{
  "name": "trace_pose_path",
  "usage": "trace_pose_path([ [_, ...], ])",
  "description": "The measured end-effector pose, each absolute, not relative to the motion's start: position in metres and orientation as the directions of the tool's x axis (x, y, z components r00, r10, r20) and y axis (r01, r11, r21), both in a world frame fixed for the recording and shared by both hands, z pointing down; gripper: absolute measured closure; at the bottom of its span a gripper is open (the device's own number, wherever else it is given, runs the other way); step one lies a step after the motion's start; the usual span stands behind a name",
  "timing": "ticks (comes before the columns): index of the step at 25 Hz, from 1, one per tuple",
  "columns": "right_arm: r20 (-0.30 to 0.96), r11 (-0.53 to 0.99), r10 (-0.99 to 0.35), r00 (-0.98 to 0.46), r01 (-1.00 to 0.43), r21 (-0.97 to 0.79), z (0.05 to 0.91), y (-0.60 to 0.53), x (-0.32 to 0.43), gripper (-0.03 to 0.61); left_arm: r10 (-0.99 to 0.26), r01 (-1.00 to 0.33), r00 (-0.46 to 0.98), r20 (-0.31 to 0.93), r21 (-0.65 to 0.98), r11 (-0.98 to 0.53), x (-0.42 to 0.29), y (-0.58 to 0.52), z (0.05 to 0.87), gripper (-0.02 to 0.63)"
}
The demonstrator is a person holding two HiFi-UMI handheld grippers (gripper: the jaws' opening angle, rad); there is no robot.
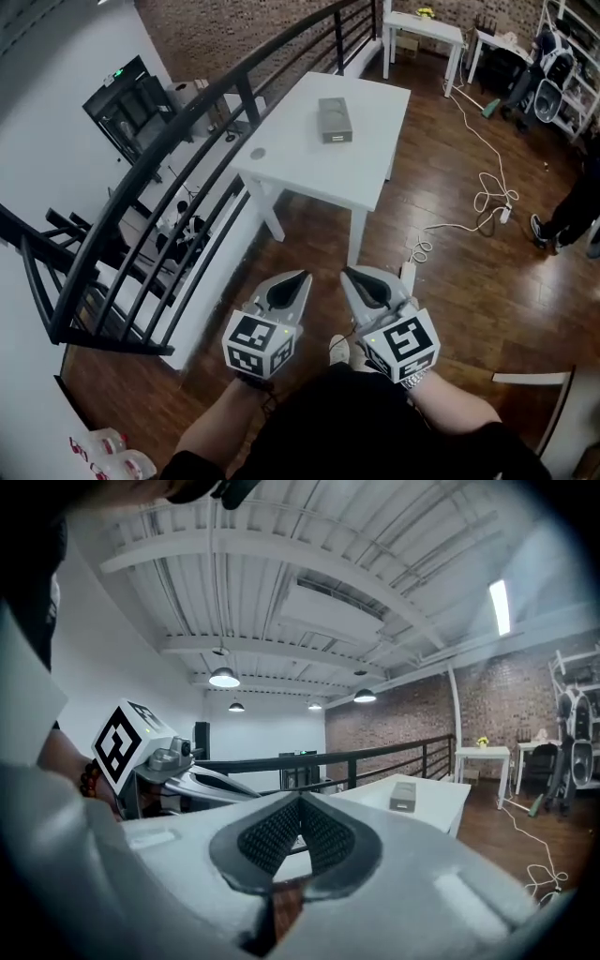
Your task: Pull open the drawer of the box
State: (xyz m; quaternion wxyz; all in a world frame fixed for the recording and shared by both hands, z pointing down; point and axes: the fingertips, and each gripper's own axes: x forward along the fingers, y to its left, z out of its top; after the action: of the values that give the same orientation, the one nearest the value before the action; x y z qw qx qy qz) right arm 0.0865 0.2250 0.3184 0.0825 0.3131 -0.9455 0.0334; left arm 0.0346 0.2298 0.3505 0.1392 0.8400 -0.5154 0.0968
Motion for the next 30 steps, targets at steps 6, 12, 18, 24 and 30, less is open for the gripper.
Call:
trace_pose_path([
  [6, 0.168, 0.797, -0.588, -0.791, -0.602, -0.047, 0.329, 0.205, 0.052, 0.586, -0.827, -0.892, 0.45, 0.336, 0.123, -0.436, 0.001, 0.21, 0.359, 0.598],
  [12, 0.16, 0.814, -0.561, -0.812, -0.577, -0.074, 0.323, 0.121, 0.073, 0.586, -0.833, -0.902, 0.428, 0.351, 0.103, -0.42, 0.027, 0.125, 0.348, 0.598],
  [18, 0.172, 0.819, -0.549, -0.818, -0.568, -0.082, 0.327, 0.102, 0.056, 0.586, -0.835, -0.905, 0.42, 0.355, 0.099, -0.413, 0.011, 0.103, 0.347, 0.598],
  [24, 0.178, 0.791, -0.59, -0.787, -0.608, -0.066, 0.328, 0.08, 0.042, 0.586, -0.813, -0.882, 0.465, 0.35, 0.109, -0.458, -0.003, 0.081, 0.353, 0.598],
  [30, 0.191, 0.733, -0.662, -0.725, -0.679, -0.038, 0.331, 0.053, 0.018, 0.586, -0.774, -0.837, 0.542, 0.328, 0.122, -0.534, -0.03, 0.049, 0.356, 0.598],
])
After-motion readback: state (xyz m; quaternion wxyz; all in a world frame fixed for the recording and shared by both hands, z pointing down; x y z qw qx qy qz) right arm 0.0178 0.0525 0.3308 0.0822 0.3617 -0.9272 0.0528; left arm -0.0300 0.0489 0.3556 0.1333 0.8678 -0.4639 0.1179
